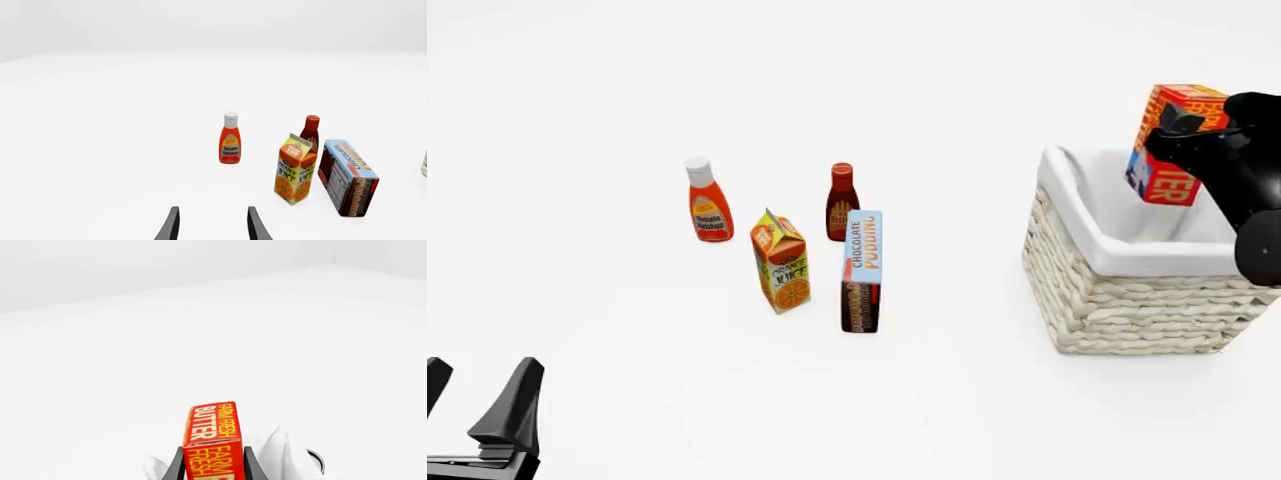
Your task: Pick the butter and place it in the basket.
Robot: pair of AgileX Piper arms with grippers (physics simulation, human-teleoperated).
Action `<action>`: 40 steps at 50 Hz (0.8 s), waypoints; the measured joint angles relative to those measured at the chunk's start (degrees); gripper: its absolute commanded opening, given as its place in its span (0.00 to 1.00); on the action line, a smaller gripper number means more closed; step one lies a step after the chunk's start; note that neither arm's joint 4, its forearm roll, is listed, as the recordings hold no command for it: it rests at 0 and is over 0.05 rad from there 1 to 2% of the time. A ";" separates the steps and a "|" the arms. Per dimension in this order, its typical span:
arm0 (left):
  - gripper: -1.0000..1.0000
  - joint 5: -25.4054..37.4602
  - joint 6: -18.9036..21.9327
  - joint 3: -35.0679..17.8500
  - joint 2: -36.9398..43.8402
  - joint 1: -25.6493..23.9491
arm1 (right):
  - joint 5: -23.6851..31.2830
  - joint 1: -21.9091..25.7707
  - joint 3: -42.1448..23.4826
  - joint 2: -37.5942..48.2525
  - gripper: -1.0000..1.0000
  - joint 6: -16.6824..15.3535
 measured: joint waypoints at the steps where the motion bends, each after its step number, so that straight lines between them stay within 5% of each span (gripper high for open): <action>1: 1.00 0.00 0.00 0.00 0.00 0.00 | -0.02 -0.01 0.02 0.02 0.00 0.01; 40: 1.00 0.00 0.00 0.00 0.00 0.00 | -0.88 0.01 1.66 -0.08 0.00 0.38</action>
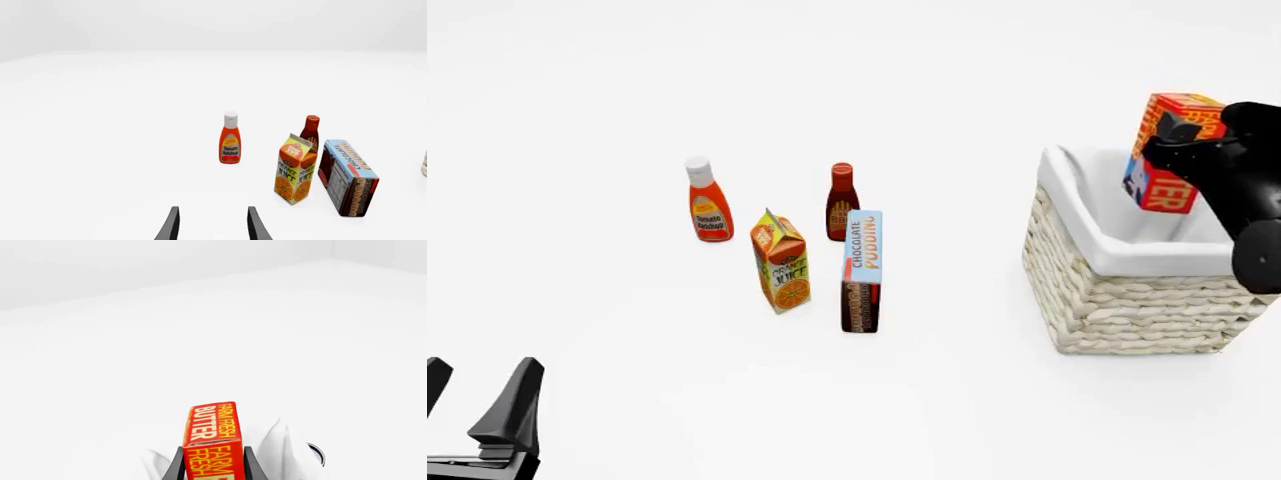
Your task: Pick the butter and place it in the basket.
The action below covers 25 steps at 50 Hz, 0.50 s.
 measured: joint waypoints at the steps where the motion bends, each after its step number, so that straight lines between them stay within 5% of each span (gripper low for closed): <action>1: 1.00 0.00 0.00 0.00 0.00 0.00 | -0.04 -0.01 0.09 -0.03 0.00 0.02; 25: 1.00 0.00 0.00 0.00 0.00 0.00 | -0.94 -0.19 1.95 -0.45 0.00 0.45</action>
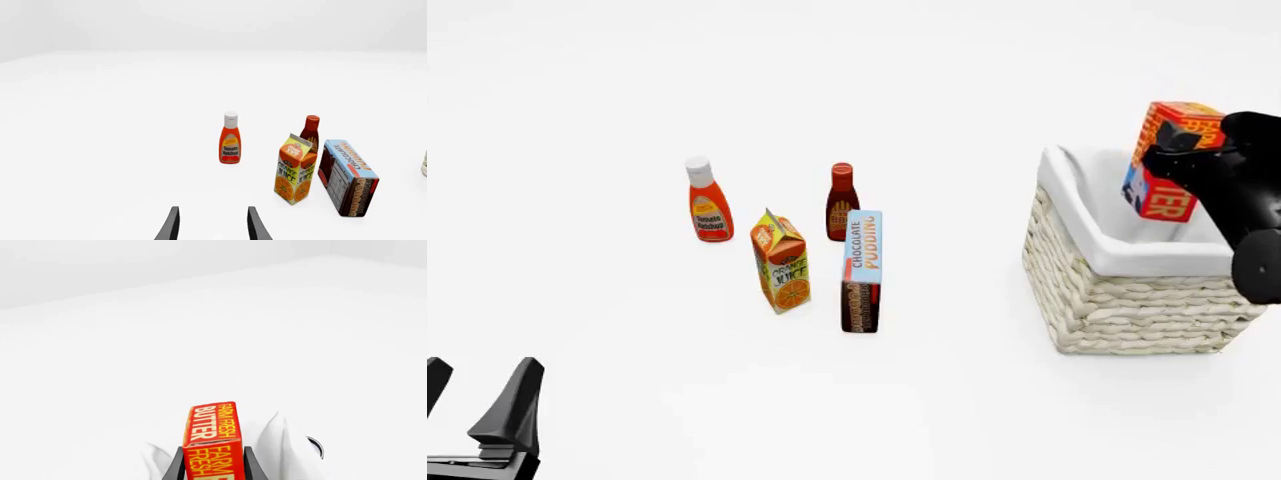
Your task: Pick the butter and place it in the basket.
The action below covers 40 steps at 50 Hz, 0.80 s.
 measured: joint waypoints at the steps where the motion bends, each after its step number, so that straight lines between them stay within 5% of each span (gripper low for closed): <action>1: 1.00 0.00 0.00 0.00 0.00 0.00 | -0.04 -0.01 0.05 0.00 0.00 0.01; 40: 1.00 0.00 0.00 0.00 0.00 0.00 | -1.23 -0.08 1.29 0.79 0.00 0.49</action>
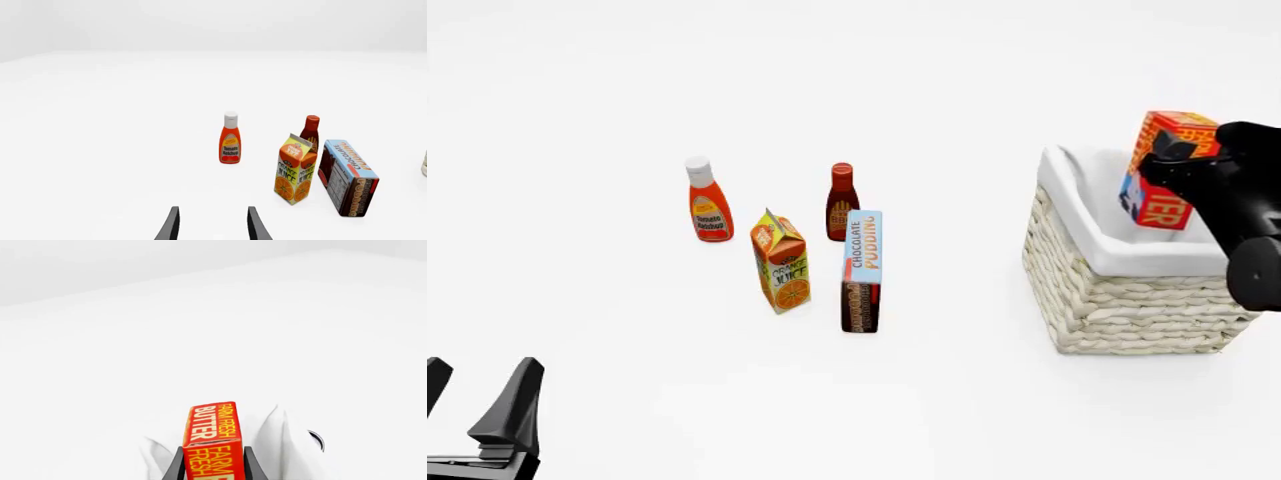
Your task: Pick the butter and place it in the basket.
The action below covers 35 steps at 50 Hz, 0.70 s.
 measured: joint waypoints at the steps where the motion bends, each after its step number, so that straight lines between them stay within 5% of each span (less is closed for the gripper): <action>1: 1.00 0.00 0.00 0.00 0.00 0.00 | -0.03 0.01 0.00 0.06 0.00 0.00; 35: 1.00 0.00 0.00 0.00 0.00 0.00 | -0.29 0.34 -1.29 2.54 0.00 -0.09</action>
